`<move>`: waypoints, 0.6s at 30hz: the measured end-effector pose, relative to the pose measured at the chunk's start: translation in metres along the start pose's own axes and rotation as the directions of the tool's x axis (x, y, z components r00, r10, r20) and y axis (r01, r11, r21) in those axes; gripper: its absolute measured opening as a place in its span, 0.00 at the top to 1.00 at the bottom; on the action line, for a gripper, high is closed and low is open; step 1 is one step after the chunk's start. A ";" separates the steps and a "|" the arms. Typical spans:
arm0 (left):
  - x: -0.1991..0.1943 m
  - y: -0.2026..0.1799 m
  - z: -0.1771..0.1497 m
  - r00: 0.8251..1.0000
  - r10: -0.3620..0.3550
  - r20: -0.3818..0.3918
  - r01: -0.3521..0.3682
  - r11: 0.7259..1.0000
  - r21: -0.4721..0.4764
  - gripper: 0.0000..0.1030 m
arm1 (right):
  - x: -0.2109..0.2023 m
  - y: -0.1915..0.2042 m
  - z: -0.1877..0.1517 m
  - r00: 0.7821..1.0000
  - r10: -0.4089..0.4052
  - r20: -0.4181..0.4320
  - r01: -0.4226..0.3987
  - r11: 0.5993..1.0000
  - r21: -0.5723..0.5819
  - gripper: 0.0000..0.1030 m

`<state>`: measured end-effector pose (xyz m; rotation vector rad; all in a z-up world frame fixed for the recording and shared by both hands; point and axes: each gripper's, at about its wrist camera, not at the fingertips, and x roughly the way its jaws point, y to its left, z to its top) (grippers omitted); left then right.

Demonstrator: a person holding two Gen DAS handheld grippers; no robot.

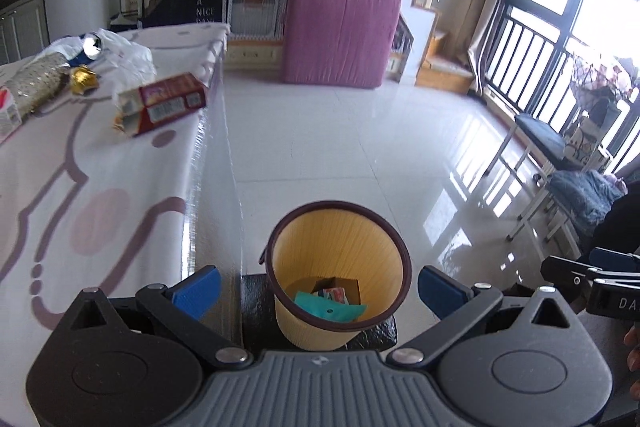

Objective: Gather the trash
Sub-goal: 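Lift both tools out of the wastebasket and move back toward the table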

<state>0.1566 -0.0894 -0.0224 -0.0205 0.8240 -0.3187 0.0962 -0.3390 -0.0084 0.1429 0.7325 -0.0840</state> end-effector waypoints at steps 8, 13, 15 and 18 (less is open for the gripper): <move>-0.034 0.022 -0.004 0.996 0.017 0.086 -0.014 0.999 -0.031 0.00 | -0.027 0.024 0.000 0.995 0.014 0.096 -0.011 0.999 -0.039 0.00; -0.056 0.040 -0.005 0.987 0.060 0.150 -0.054 0.997 -0.046 0.00 | -0.034 0.040 0.003 0.988 0.048 0.148 -0.042 0.998 -0.047 0.00; -0.064 0.049 -0.004 0.982 0.080 0.170 -0.071 0.996 -0.057 0.00 | -0.035 0.048 0.004 0.985 0.059 0.163 -0.050 0.997 -0.056 0.00; -0.075 0.062 -0.004 0.975 0.100 0.200 -0.086 0.993 -0.078 0.00 | -0.036 0.064 0.007 0.979 0.088 0.186 -0.074 0.994 -0.077 0.00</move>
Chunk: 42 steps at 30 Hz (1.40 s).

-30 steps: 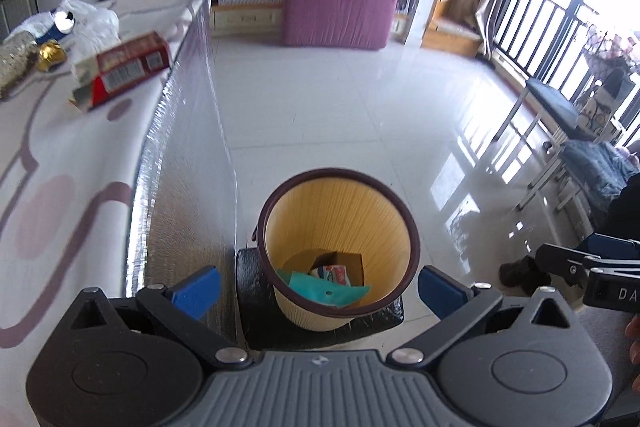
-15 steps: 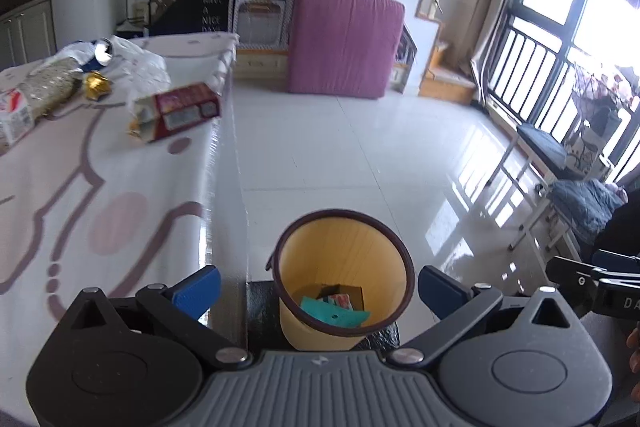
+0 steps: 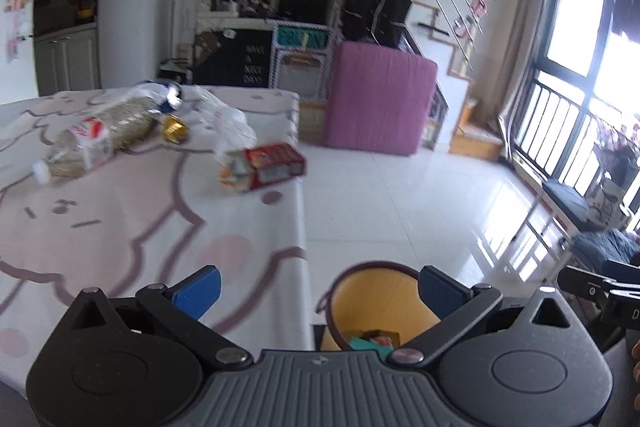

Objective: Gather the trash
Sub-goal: 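Lift both tools out of the wastebasket and move back toward the table, then grasp the red cigarette pack with the right tool while the left tool grasps the bottle cap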

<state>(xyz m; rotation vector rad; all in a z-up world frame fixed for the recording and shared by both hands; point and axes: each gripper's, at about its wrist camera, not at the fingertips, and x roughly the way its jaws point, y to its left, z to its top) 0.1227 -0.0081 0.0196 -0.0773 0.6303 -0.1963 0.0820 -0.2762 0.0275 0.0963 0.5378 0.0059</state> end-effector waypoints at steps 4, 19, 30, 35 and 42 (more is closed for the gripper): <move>-0.011 0.021 0.001 0.999 0.027 0.030 -0.027 0.999 -0.023 0.00 | 0.004 0.023 0.003 0.999 0.034 0.021 -0.033 0.999 -0.033 0.00; -0.018 0.131 0.014 0.972 0.214 0.100 -0.203 0.973 -0.110 0.00 | 0.043 0.127 0.019 0.981 0.147 0.124 -0.132 0.984 -0.119 0.00; -0.005 0.221 0.025 0.942 0.326 0.084 -0.306 0.933 -0.191 0.00 | 0.119 0.202 0.049 0.974 0.206 0.096 -0.191 0.971 -0.141 0.00; 0.004 0.250 0.028 0.941 0.329 0.085 -0.305 0.929 -0.211 0.00 | 0.167 0.231 0.062 0.977 0.211 0.036 -0.202 0.963 -0.179 0.00; 0.023 0.274 0.040 0.949 0.288 0.128 -0.267 0.950 -0.161 0.00 | 0.229 0.245 0.067 0.991 0.130 -0.029 -0.133 0.961 -0.243 0.00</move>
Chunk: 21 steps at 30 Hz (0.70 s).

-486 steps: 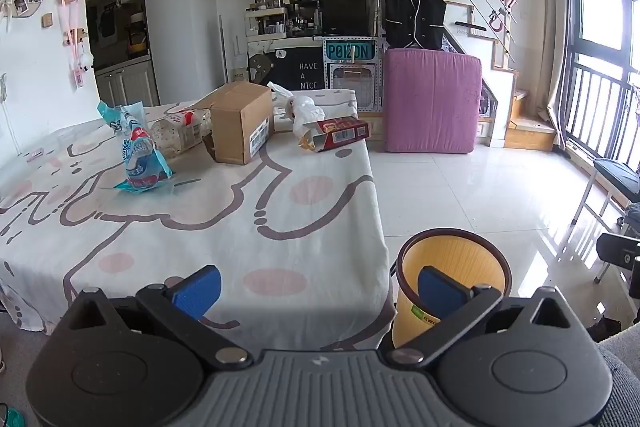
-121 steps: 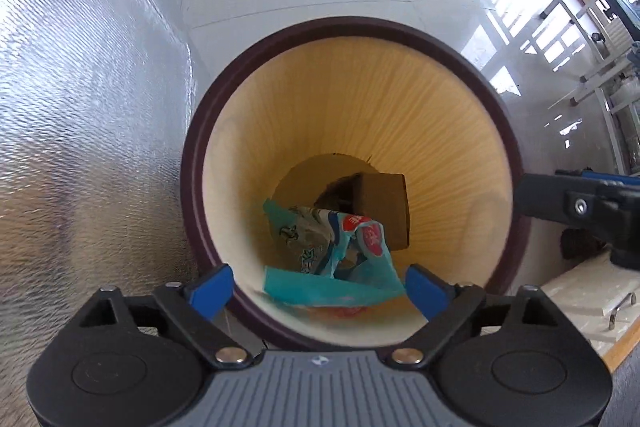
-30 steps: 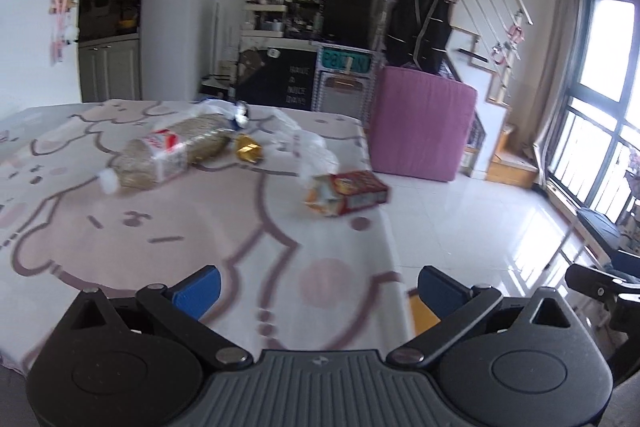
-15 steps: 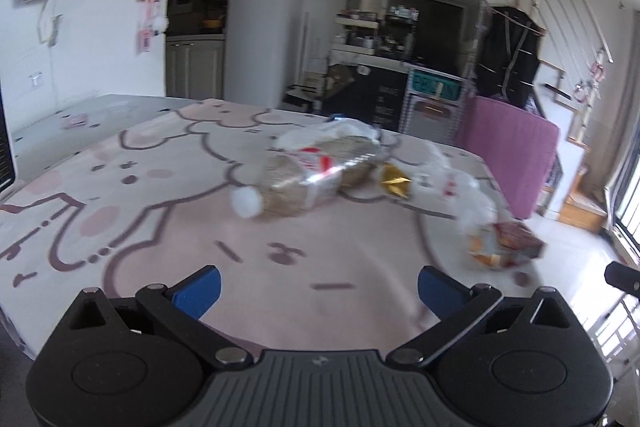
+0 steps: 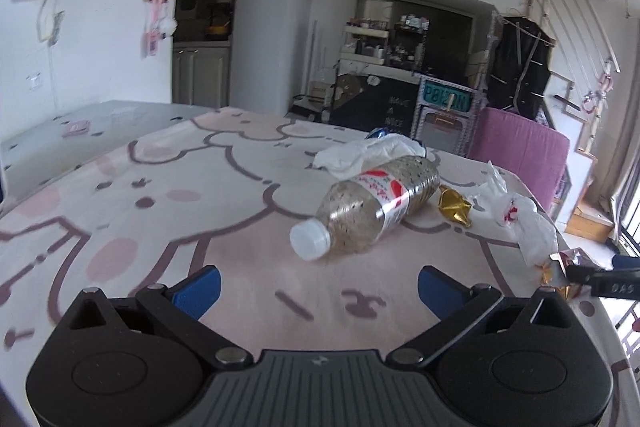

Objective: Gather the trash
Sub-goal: 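Grasp the red cigarette pack with the right tool while the left tool grasps the bottle cap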

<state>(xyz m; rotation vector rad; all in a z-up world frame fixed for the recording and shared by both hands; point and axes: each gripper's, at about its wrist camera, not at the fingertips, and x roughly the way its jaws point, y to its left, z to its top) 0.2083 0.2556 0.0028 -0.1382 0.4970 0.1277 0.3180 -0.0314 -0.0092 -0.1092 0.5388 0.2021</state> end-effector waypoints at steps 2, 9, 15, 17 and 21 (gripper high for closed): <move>0.010 0.002 0.004 1.000 -0.027 0.000 0.027 0.999 0.029 0.00 | 0.010 -0.002 -0.003 1.000 0.003 -0.017 -0.004 1.000 -0.019 0.00; 0.058 0.006 0.019 0.994 -0.094 -0.058 0.100 0.990 0.102 0.00 | 0.020 0.008 -0.014 0.999 0.032 -0.031 -0.037 0.981 -0.190 0.00; 0.090 0.015 0.027 0.993 -0.087 -0.084 0.097 0.988 0.122 0.03 | 0.014 0.012 -0.012 0.996 0.084 -0.013 -0.085 0.961 -0.264 0.12; 0.096 0.020 0.028 0.992 -0.089 -0.085 0.097 0.990 0.105 0.14 | 0.012 0.012 -0.012 0.994 0.110 -0.023 -0.112 0.956 -0.271 0.12; 0.101 0.023 0.028 0.988 -0.123 -0.096 0.132 0.987 0.087 0.29 | 0.001 0.013 -0.016 0.983 0.182 -0.034 -0.184 0.937 -0.295 0.12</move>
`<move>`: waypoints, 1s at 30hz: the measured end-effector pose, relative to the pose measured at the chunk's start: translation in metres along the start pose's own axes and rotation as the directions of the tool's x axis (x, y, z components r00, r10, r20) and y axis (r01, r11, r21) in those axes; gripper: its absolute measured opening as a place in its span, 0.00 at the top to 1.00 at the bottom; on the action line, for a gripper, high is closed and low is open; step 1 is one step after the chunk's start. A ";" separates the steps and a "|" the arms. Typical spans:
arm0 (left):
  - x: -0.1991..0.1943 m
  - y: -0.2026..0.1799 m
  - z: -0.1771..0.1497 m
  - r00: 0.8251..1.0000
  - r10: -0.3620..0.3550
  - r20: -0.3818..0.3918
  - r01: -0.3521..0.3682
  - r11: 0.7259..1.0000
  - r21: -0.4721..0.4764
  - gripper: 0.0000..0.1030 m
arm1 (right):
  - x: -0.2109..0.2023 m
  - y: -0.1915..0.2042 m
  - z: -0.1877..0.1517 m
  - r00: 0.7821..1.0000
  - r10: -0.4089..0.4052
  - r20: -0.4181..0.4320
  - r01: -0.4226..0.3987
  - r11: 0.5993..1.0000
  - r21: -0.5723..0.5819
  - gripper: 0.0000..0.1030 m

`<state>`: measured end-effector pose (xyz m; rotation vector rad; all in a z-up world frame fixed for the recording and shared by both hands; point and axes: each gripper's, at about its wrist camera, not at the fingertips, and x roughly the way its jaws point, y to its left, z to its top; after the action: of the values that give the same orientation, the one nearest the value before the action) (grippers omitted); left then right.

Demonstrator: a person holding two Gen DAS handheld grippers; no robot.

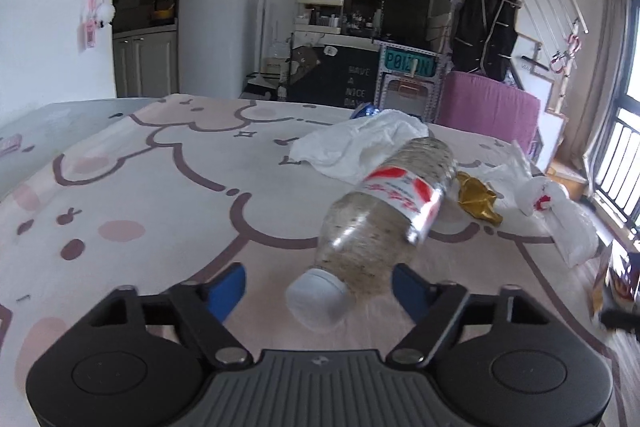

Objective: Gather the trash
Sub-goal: 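Grasp the red cigarette pack with the right tool while the left tool grasps the bottle cap, then lift the red pack with the right tool while the left tool lifts the plastic bottle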

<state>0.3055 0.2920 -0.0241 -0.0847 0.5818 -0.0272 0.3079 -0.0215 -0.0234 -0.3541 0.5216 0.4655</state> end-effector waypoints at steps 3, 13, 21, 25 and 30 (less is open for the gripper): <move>-0.001 -0.005 -0.001 1.000 -0.021 -0.005 0.022 1.000 0.018 0.45 | -0.014 0.009 -0.005 0.995 0.100 0.007 -0.099 0.994 -0.054 0.12; -0.038 -0.039 -0.027 1.000 0.015 -0.023 -0.015 1.000 -0.017 0.64 | -0.055 0.032 -0.022 0.939 0.342 -0.020 -0.341 0.925 -0.166 0.10; -0.090 -0.073 -0.058 0.997 0.064 -0.032 -0.066 0.996 -0.057 0.68 | -0.068 0.018 -0.032 0.977 0.213 -0.015 -0.214 0.976 -0.044 0.04; -0.110 -0.083 -0.070 0.998 0.058 -0.037 -0.061 0.995 -0.080 0.68 | -0.070 0.002 -0.039 0.986 0.165 -0.018 -0.164 0.986 0.018 0.04; -0.130 -0.091 -0.080 0.995 0.073 -0.061 -0.078 0.994 -0.082 0.68 | -0.076 -0.019 -0.045 0.995 0.099 -0.023 -0.096 0.990 0.100 0.04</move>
<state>0.1530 0.2017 -0.0113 -0.1442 0.6436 0.0684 0.2417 -0.0822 -0.0138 -0.2411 0.5883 0.5278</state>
